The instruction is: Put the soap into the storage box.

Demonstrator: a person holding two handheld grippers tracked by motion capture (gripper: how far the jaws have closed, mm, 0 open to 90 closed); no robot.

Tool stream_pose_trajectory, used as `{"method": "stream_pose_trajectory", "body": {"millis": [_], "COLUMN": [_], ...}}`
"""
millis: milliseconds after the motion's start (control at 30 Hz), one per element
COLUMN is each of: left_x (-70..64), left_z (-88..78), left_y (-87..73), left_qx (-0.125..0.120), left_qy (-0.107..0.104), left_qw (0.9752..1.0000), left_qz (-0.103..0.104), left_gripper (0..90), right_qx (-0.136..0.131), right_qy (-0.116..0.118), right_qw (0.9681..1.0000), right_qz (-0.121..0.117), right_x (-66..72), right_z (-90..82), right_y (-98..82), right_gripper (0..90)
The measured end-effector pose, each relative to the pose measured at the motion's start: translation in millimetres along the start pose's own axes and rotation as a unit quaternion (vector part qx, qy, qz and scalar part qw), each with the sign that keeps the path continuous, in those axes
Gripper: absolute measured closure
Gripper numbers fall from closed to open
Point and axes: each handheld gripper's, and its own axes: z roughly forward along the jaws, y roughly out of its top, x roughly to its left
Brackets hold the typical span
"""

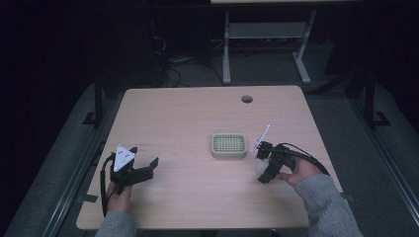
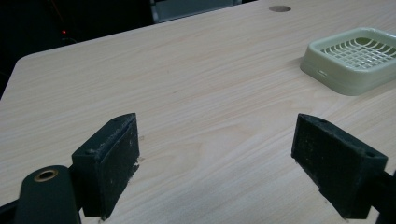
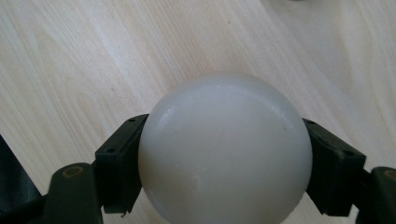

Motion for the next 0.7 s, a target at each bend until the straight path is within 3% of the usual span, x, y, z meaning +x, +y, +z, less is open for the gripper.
{"method": "stream_pose_trajectory", "body": {"millis": [700], "left_x": [-0.5], "left_z": [0.1], "left_y": [0.4], "left_qx": [0.0], "left_qy": [0.0], "left_qw": [1.0], "left_qz": [-0.001], "left_gripper": [14.8], "right_qx": [-0.002], "right_qy": [-0.001], "right_qw": [0.9999], "right_qz": [-0.011], "right_x": [-4.7], "right_z": [-16.0], "right_y": [25.9], "right_gripper": [23.5]}}
